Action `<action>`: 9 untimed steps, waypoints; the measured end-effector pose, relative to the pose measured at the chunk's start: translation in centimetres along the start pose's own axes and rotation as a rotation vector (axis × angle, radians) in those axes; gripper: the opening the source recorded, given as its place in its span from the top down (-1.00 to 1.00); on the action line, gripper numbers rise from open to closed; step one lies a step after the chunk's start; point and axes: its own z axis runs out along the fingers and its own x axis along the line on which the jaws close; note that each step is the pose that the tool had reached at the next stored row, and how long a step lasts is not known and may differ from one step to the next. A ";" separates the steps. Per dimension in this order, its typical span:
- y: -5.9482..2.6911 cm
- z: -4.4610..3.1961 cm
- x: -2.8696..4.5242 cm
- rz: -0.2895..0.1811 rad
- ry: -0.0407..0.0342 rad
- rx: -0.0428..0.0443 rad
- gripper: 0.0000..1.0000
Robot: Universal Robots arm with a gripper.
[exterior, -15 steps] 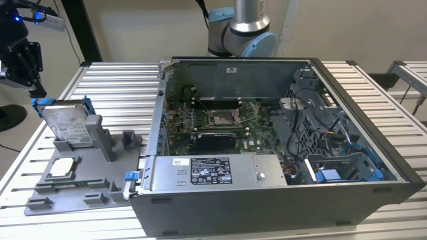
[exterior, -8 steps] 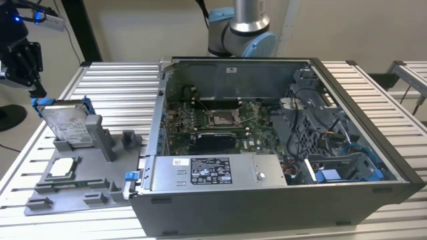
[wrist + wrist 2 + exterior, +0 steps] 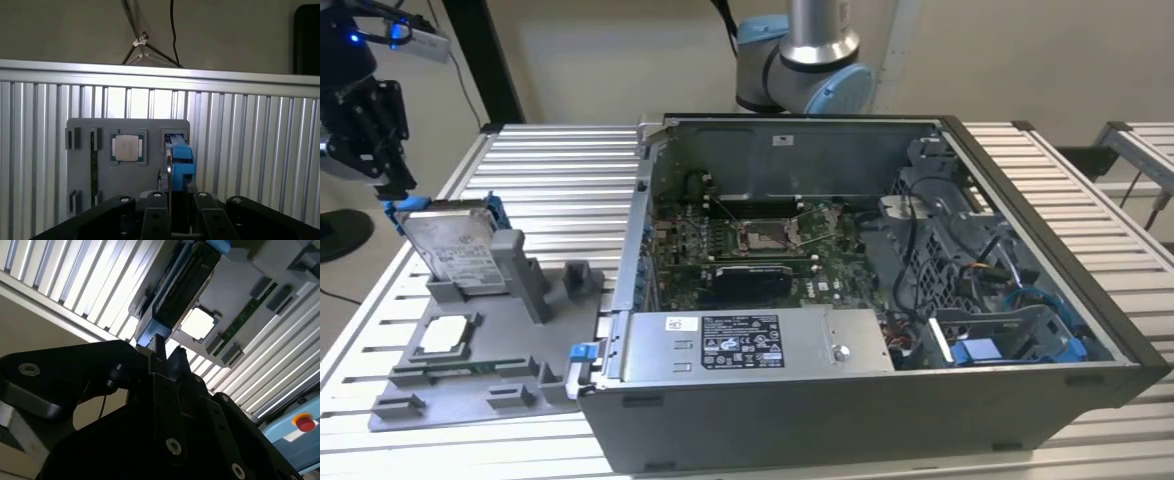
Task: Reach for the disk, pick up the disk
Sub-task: 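Pick up the disk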
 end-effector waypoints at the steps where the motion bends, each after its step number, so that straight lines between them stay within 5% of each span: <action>1: 0.00 0.00 0.00 0.000 0.0000 0.0000 -1.00; 9: 0.00 0.00 0.00 0.003 -0.0001 0.0001 -1.00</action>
